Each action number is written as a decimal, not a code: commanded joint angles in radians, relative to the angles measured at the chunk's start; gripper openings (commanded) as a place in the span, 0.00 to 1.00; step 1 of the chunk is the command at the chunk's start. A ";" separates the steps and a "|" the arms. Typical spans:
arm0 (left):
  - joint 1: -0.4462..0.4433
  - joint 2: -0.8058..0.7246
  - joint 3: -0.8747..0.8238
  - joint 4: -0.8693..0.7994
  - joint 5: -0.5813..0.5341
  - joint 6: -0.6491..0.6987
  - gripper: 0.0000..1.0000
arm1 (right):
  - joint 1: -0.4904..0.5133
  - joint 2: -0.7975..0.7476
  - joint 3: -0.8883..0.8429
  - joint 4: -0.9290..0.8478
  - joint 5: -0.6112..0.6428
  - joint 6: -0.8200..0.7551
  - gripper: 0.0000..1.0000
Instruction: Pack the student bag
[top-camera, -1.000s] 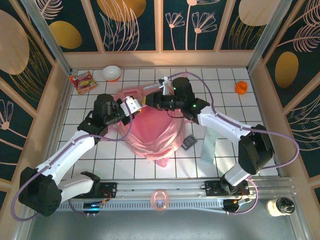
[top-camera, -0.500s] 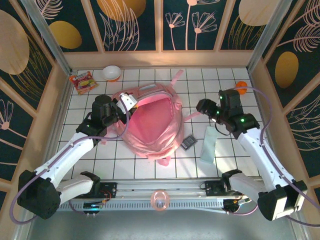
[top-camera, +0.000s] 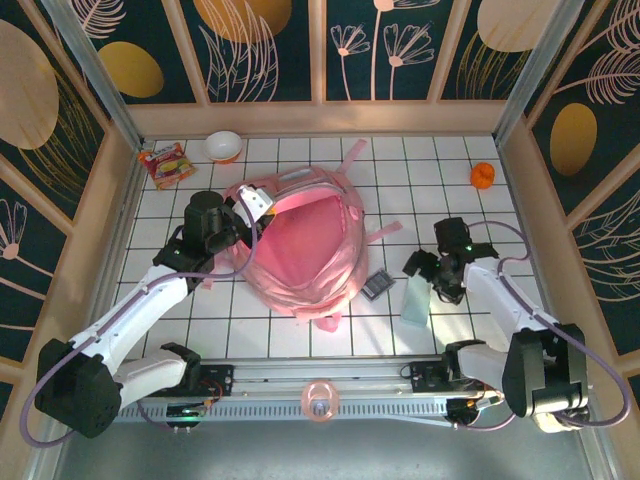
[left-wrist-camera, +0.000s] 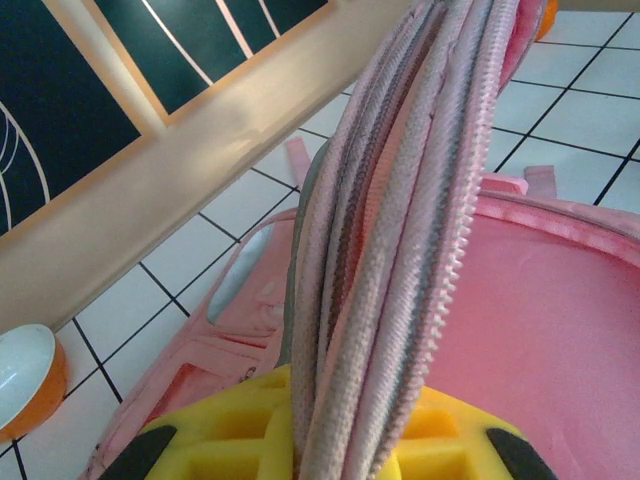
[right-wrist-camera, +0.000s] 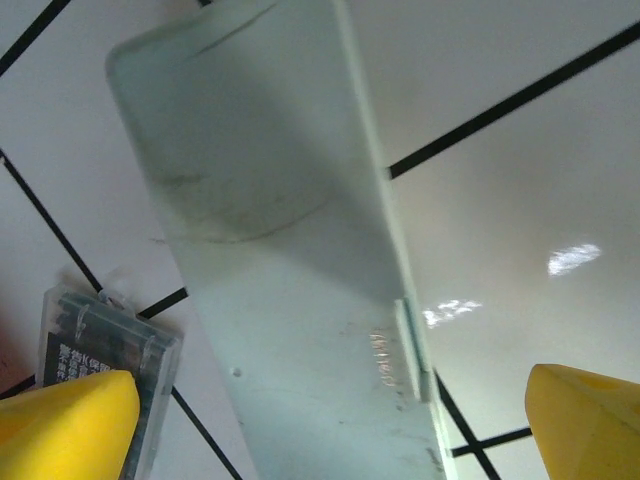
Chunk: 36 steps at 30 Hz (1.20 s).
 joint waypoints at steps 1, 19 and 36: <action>0.006 -0.004 0.003 0.106 0.001 -0.036 0.00 | 0.043 0.047 0.014 0.036 0.005 -0.006 0.98; 0.006 -0.023 0.010 0.088 -0.011 -0.029 0.00 | 0.110 0.193 0.091 0.016 0.135 -0.004 0.64; 0.006 -0.036 0.008 0.156 0.059 -0.183 0.00 | 0.531 -0.060 0.159 0.581 -0.158 0.344 0.58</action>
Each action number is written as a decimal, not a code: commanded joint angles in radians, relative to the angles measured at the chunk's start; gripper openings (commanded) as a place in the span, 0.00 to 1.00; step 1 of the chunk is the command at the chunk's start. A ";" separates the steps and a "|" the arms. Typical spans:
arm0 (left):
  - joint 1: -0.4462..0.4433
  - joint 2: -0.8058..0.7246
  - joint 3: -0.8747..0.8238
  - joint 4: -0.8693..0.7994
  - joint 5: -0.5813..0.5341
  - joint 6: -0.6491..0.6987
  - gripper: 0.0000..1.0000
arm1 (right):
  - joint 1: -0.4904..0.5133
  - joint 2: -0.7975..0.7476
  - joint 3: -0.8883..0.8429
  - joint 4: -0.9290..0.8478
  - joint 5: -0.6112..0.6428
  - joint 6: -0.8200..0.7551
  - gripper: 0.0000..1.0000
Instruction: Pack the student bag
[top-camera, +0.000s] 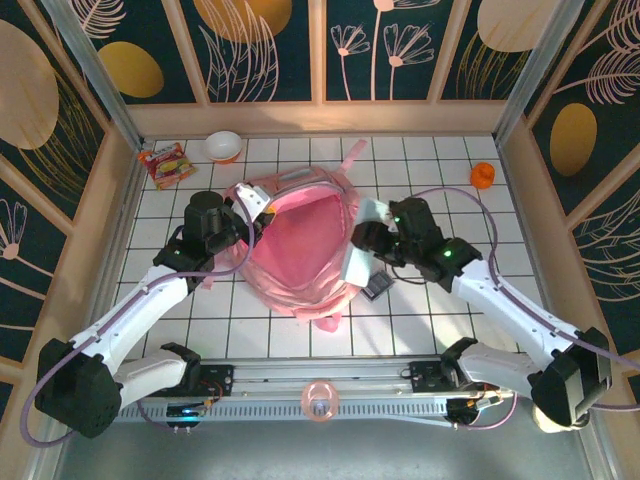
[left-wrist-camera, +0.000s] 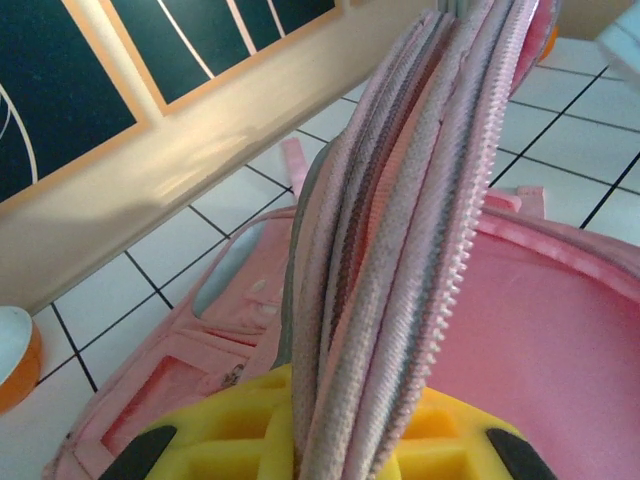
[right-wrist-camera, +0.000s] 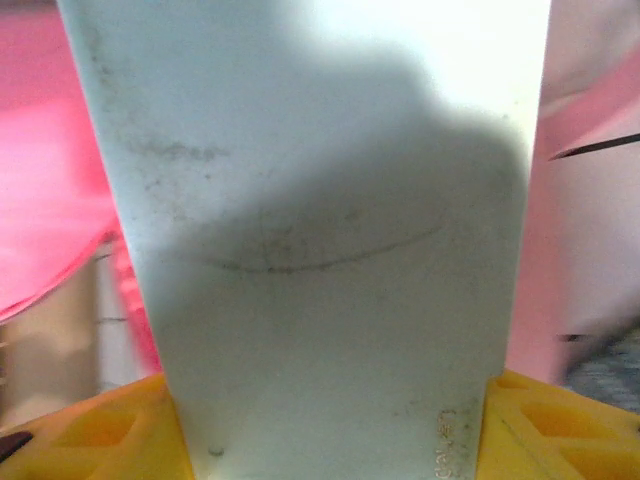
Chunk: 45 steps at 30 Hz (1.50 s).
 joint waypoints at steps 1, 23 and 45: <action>0.005 -0.032 0.009 0.152 0.051 -0.090 0.00 | 0.085 0.032 -0.037 0.282 -0.061 0.130 0.58; 0.005 -0.054 0.043 0.156 0.077 -0.116 0.00 | 0.187 0.386 -0.029 0.513 0.079 0.296 0.85; 0.006 -0.058 0.031 0.152 0.094 -0.112 0.00 | 0.325 0.540 -0.042 0.656 0.128 0.336 0.42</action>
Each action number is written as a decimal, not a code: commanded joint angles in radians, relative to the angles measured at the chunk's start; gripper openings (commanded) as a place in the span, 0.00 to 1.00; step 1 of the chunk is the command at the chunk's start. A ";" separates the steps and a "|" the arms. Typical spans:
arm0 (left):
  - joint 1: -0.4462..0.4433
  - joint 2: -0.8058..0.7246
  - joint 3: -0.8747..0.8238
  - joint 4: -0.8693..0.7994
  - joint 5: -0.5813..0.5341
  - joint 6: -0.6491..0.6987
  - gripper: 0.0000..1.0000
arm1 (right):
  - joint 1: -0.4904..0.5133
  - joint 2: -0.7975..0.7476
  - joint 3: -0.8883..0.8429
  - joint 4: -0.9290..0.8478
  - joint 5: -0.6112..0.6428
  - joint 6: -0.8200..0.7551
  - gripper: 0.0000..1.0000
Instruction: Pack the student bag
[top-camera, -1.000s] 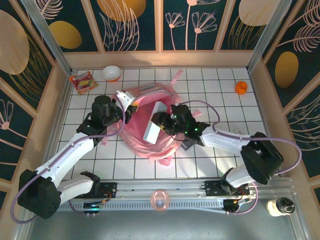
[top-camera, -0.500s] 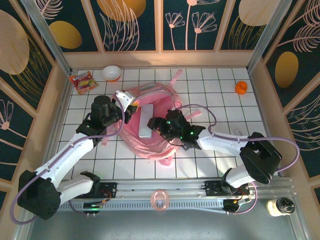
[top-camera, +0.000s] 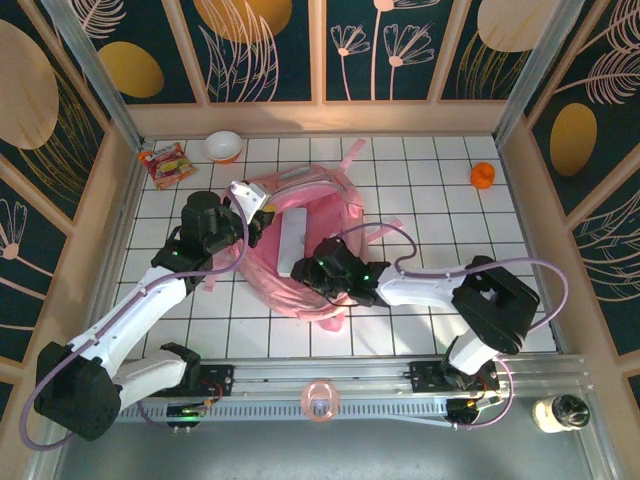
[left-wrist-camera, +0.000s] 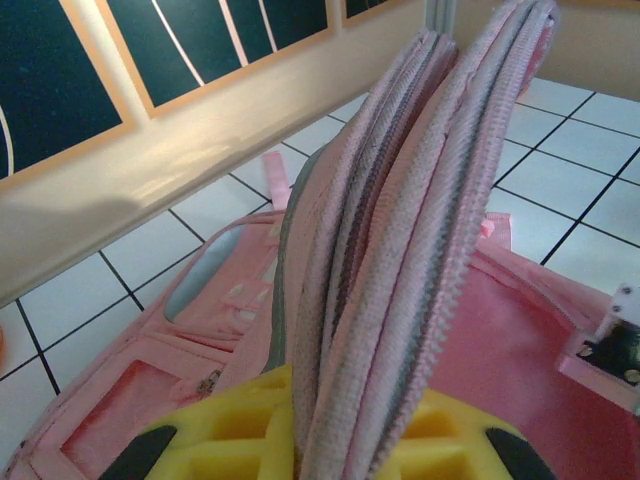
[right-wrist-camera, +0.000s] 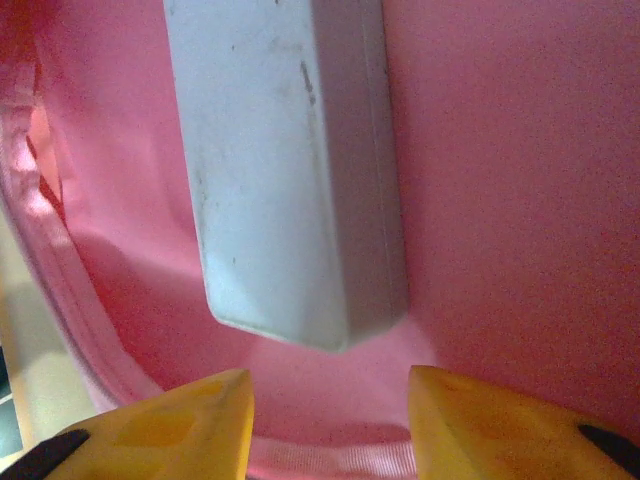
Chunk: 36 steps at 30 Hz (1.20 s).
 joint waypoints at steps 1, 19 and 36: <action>0.003 -0.043 0.032 0.143 0.057 -0.028 0.00 | -0.022 0.045 0.032 0.146 0.013 -0.018 0.42; 0.003 -0.040 0.028 0.142 0.045 -0.025 0.00 | -0.141 0.238 0.210 0.372 -0.093 -0.107 0.36; 0.003 -0.040 0.038 0.121 -0.027 -0.045 0.00 | -0.432 -0.467 0.028 -0.769 0.301 -0.284 0.55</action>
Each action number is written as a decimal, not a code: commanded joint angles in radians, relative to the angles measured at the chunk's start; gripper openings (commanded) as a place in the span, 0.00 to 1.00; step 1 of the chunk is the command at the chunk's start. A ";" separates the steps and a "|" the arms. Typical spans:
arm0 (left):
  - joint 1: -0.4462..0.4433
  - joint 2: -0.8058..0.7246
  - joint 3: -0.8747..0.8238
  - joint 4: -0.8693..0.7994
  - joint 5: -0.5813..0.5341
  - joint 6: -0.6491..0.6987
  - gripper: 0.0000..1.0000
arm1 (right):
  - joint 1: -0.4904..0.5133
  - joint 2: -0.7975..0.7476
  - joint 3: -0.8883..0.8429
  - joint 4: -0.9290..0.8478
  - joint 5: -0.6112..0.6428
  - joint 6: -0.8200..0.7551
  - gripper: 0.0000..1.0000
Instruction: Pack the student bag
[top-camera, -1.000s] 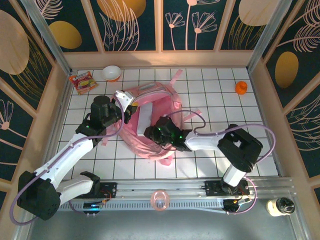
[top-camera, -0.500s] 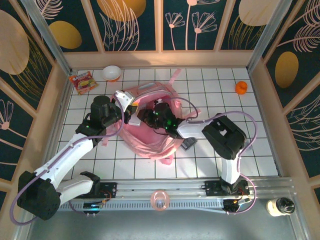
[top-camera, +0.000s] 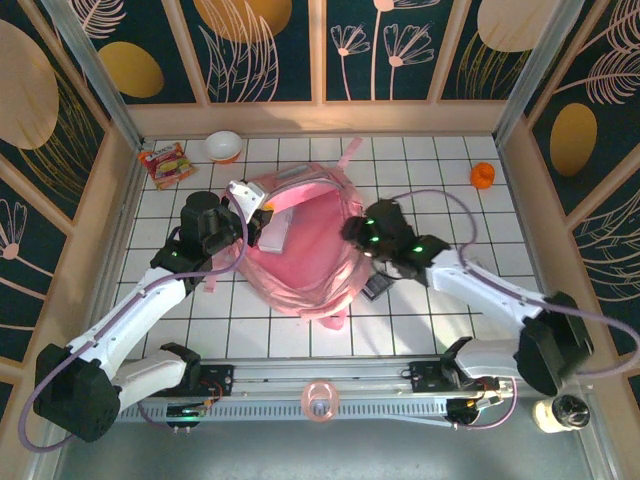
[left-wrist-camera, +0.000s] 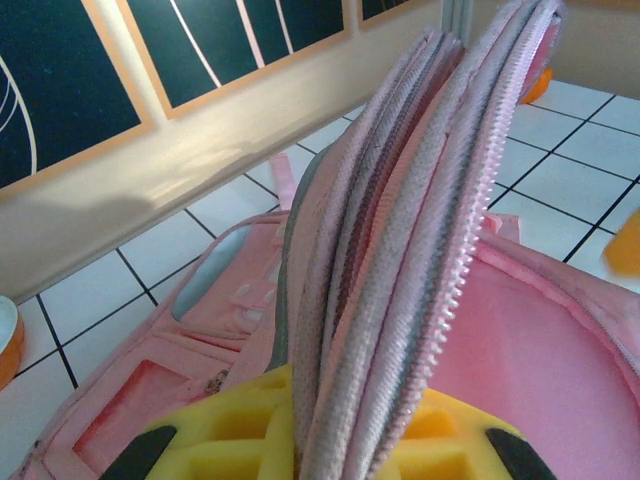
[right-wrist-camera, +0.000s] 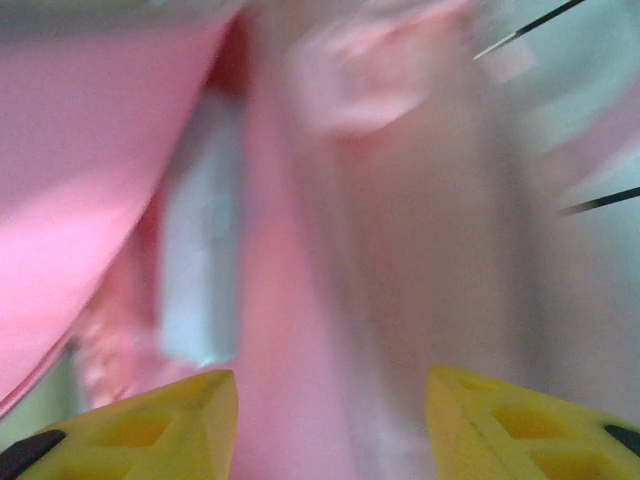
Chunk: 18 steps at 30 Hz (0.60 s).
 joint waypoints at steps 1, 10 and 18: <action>0.003 -0.031 0.042 0.119 0.007 -0.041 0.00 | -0.161 -0.138 -0.052 -0.349 0.164 -0.040 0.57; 0.002 -0.010 0.056 0.120 0.024 -0.052 0.00 | -0.792 -0.522 -0.245 -0.454 0.123 -0.141 0.99; 0.002 -0.009 0.065 0.124 0.030 -0.063 0.00 | -1.078 -0.331 -0.217 -0.419 -0.040 -0.197 0.99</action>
